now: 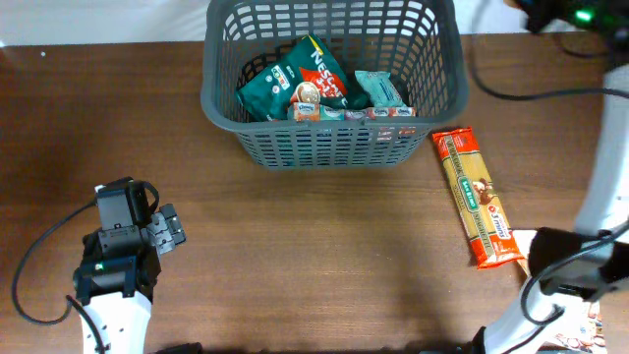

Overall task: Pack container
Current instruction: 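Carry the snack pouch over the basket and release it inside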

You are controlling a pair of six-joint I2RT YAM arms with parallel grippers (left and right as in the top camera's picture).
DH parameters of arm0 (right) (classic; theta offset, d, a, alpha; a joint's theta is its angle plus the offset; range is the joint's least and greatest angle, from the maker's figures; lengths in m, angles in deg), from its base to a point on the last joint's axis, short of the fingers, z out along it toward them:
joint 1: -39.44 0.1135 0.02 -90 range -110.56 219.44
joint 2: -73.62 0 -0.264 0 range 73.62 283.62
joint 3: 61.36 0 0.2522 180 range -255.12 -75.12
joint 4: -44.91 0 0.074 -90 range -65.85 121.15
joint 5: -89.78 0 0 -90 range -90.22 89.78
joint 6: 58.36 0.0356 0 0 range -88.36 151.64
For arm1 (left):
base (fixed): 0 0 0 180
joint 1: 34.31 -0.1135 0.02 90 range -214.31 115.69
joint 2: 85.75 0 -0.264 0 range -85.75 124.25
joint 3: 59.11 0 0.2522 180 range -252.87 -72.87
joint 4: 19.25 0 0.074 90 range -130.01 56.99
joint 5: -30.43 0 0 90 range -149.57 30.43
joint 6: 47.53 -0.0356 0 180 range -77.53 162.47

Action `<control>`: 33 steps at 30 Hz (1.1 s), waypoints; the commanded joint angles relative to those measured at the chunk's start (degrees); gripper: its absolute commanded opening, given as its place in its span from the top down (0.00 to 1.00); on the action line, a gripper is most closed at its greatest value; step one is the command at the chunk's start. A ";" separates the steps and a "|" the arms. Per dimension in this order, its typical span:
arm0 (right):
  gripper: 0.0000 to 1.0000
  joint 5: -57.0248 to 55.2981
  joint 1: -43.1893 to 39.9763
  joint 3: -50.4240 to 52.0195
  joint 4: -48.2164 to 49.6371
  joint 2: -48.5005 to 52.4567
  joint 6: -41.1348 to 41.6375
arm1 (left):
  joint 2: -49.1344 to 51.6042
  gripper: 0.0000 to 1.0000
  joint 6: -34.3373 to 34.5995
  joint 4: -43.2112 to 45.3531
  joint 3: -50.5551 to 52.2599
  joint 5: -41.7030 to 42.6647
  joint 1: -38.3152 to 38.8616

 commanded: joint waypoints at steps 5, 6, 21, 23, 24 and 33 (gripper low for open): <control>0.96 -4.92 13.94 -1.38 1.68 0.20 4.87 | 0.11 0.01 0.52 0.20 0.35 0.42 -0.39; 0.97 -6.34 15.23 -1.38 0.74 0.35 4.55 | 0.15 0.01 0.50 0.20 0.35 0.26 -0.39; 0.96 -19.56 21.73 -1.33 -17.81 6.32 1.25 | 2.93 0.01 0.55 0.22 0.35 -0.57 -0.39; 0.85 -21.68 21.75 -1.33 -19.45 6.32 1.25 | 2.93 0.01 0.55 0.22 0.35 -0.39 -0.39; 0.82 -22.29 21.75 -1.33 -20.02 6.32 1.25 | 2.93 0.01 0.55 0.22 0.35 -0.35 -0.39; 0.06 -23.87 21.68 -1.33 -22.49 6.32 1.27 | 2.93 0.01 0.52 0.42 0.35 0.44 -0.39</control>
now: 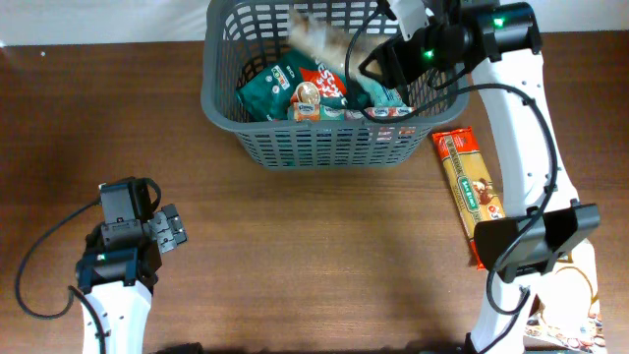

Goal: Pack container

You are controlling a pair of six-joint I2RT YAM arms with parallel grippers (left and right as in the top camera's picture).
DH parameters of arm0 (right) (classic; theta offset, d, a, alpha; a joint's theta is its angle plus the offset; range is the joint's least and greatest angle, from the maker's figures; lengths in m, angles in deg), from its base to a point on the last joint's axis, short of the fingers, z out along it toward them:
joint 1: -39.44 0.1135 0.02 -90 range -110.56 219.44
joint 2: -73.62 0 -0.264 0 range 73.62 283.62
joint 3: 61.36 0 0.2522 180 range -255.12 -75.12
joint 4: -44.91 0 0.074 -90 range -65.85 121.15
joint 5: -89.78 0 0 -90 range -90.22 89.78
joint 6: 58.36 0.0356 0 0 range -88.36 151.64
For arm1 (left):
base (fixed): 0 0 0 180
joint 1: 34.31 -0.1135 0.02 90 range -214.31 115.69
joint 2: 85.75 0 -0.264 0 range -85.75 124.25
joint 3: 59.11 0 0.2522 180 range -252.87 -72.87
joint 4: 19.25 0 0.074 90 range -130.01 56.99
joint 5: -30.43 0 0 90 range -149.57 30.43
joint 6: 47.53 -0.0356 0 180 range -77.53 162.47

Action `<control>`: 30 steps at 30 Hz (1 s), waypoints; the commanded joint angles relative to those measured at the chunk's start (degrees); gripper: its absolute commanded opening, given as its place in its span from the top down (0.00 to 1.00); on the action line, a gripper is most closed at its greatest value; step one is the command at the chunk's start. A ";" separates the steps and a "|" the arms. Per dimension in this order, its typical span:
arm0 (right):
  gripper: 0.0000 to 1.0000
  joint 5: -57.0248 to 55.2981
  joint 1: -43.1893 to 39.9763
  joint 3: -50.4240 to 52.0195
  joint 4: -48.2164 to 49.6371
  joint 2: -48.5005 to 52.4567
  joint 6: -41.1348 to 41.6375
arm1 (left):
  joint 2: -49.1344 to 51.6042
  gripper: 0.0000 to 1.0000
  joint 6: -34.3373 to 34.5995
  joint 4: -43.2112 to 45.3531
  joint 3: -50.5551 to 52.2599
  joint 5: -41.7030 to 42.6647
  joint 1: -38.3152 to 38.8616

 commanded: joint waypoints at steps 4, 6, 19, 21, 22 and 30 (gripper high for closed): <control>0.01 -1.22 -0.07 -0.96 -0.33 -0.79 -0.31 | 0.13 0.01 0.52 0.35 0.35 0.46 -0.39; 0.01 -1.29 -0.37 -1.05 -0.59 -1.03 -0.31 | 0.13 0.01 0.52 0.35 0.35 0.48 -0.39; 0.01 -10.69 -14.62 -1.77 -8.81 -11.56 -1.81 | 0.13 0.01 0.52 0.37 0.35 0.90 -0.39; 0.01 -10.67 -17.86 -1.77 -10.60 -13.70 -1.84 | 0.13 0.01 0.52 0.37 0.35 0.87 -0.39; 0.01 -10.67 -19.52 -1.77 -11.78 -14.67 -1.84 | 0.13 0.01 0.52 0.37 0.35 0.87 -0.39; 0.00 -10.86 -28.79 1.55 -26.64 -16.55 -4.63 | 0.13 0.01 0.52 1.05 0.35 1.53 -0.39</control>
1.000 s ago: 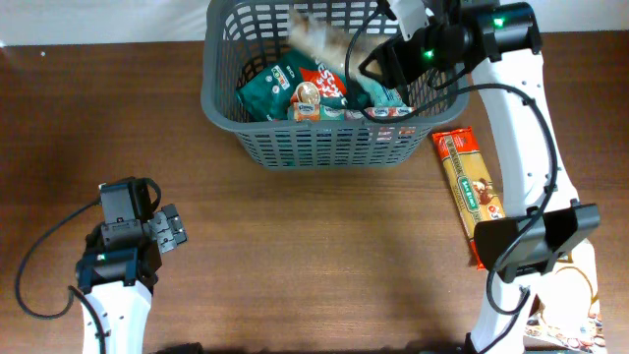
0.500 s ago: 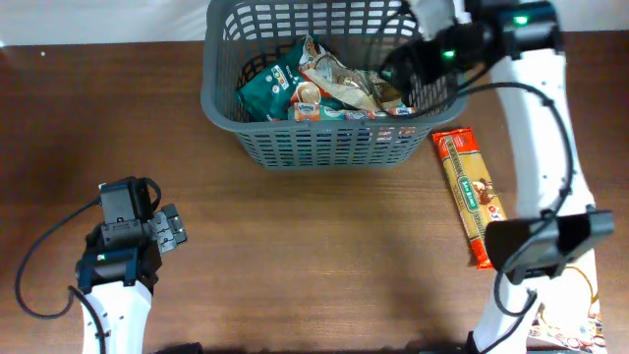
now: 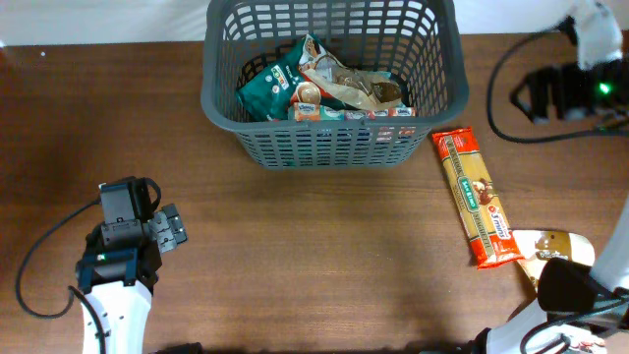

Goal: Pack container

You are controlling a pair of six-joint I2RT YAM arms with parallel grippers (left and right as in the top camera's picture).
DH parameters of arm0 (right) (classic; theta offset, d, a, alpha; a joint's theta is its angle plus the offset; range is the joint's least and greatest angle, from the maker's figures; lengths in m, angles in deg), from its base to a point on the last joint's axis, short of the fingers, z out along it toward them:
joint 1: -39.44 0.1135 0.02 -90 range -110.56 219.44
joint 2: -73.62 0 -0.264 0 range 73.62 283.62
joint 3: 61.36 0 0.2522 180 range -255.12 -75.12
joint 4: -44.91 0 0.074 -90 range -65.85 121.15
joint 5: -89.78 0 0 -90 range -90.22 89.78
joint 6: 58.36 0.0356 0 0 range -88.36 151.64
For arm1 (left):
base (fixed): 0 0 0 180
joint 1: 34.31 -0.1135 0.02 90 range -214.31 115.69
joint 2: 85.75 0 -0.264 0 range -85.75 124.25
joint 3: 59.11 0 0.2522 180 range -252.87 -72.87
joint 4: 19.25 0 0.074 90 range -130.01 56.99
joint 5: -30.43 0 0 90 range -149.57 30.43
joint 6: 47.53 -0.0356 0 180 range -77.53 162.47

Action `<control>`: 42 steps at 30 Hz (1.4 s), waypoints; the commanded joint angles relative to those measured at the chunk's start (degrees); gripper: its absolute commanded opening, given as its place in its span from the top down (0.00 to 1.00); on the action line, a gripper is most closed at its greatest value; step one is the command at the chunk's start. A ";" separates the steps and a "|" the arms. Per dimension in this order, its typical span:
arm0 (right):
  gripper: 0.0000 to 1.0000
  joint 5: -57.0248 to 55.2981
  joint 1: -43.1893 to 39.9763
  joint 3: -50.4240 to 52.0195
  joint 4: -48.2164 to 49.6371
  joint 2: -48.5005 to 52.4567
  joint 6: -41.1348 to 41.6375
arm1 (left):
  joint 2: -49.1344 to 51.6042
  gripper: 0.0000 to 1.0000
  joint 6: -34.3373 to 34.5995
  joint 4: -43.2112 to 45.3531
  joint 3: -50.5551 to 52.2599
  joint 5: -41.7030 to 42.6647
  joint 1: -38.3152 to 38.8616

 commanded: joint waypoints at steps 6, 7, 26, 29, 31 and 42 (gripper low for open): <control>0.01 -4.11 -1.79 7.39 -0.37 -2.43 1.46 | 0.13 0.01 0.52 0.92 0.35 1.22 -0.39; 0.01 -5.38 -1.95 8.09 -0.37 -2.67 2.25 | 0.13 0.01 0.55 0.92 0.35 1.22 -0.39; 0.04 -16.79 -2.25 47.74 -0.37 -17.66 10.80 | 0.13 0.01 0.55 1.38 0.35 2.08 -0.39; 0.05 -16.33 -2.93 51.30 -0.39 -21.09 11.26 | 0.13 0.01 0.55 1.40 0.35 2.29 -0.39; 0.01 -16.48 -3.67 54.27 -0.39 -24.20 12.28 | 0.13 0.01 0.55 1.38 0.35 2.51 -0.39; 0.01 -18.64 -4.31 58.14 -0.11 -40.26 12.68 | 0.13 0.01 0.57 1.42 0.35 3.15 -0.39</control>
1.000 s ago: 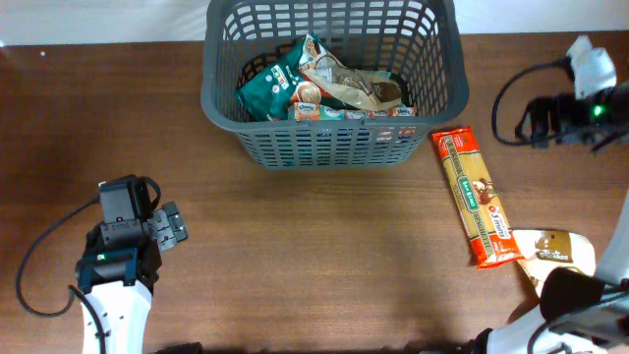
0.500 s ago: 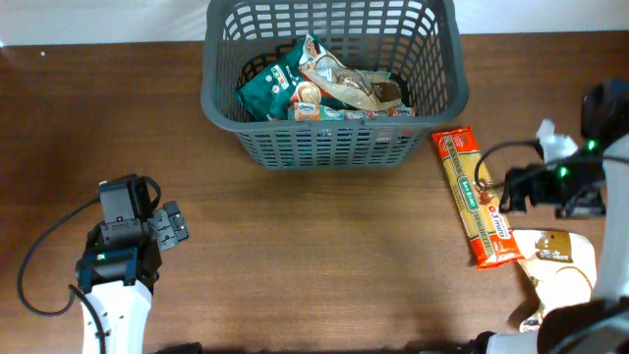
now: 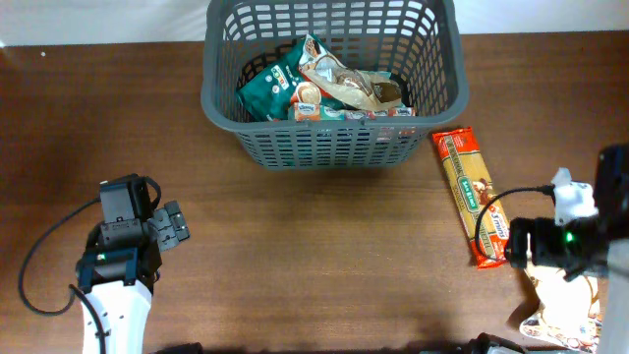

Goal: Pack container

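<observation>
The grey basket [image 3: 332,147] stands at the back centre. Inside lie a green coffee bag [image 3: 275,84], a clear bag of brown snacks [image 3: 354,87] and small packets along the front wall. An orange pasta pack [image 3: 474,195] lies on the table to the basket's right. My right gripper [image 3: 518,246] is low at the right, at the pack's near end; its jaws are too dark to read. Near the front left, my left gripper [image 3: 172,228] rests with nothing in it.
Pale printed packets [image 3: 565,310] lie at the table's front right corner under the right arm. A black cable loops from the left arm [image 3: 113,265] toward the left edge. Brown tabletop spans between the arms.
The right arm was high at the right, beside the basket. Now it is low at the front right, its gripper at the pasta pack's near end. Basket contents and left arm are unchanged.
At first the basket held the green bag and small packets, with the right gripper out of view. Then the right gripper hung over the basket with a clear bag. After that the bag lay in the basket and the arm was off to the right. Now it is by the pasta pack.
</observation>
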You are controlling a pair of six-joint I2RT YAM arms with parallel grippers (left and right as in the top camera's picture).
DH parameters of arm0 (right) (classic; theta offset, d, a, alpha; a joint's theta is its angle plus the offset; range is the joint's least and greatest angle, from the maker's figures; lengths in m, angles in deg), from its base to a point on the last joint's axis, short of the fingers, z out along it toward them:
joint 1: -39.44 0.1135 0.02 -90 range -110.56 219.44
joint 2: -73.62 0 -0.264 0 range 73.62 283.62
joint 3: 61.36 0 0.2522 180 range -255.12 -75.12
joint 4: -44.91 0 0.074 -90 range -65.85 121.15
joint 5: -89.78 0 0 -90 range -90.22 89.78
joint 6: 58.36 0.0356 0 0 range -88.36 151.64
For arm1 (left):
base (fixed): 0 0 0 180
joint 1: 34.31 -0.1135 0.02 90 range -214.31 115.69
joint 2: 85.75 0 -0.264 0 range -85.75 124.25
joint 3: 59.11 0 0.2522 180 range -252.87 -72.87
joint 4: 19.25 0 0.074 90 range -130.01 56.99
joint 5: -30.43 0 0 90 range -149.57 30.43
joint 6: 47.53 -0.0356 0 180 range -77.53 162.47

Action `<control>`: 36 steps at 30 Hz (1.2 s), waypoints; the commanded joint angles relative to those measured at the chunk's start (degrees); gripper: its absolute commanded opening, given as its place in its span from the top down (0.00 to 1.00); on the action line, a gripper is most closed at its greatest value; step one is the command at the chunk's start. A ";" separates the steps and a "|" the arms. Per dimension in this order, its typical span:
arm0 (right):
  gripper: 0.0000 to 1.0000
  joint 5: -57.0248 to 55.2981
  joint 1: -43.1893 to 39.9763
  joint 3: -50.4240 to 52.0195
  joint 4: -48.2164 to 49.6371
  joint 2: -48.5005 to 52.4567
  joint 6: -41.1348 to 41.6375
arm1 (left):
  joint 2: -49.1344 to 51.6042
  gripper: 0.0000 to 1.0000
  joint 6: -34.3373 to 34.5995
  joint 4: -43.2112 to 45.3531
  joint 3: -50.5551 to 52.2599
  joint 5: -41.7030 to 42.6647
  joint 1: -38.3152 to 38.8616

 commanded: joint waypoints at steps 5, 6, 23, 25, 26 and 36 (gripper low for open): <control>0.01 -2.93 -0.39 0.26 0.11 -7.56 0.87 | 0.04 0.01 0.57 0.92 0.35 1.99 -0.39; 0.01 -2.93 -0.39 0.26 0.11 -7.80 0.87 | 0.04 0.01 0.55 0.92 0.35 1.99 -0.39; 0.01 -2.93 -0.39 0.26 0.11 -2.25 0.87 | 0.04 0.01 0.55 0.83 0.35 1.97 -0.39; 0.01 -2.93 -0.39 0.26 0.11 -1.18 0.87 | 0.04 0.01 0.55 1.05 0.35 1.97 -0.39; 0.01 -2.93 -0.39 0.26 0.13 -0.72 0.87 | 0.04 0.01 0.55 1.07 0.35 1.95 -0.39; 0.01 -12.59 -0.42 0.59 -0.37 4.00 -6.88 | 0.04 0.01 0.52 -0.57 0.35 1.88 -0.39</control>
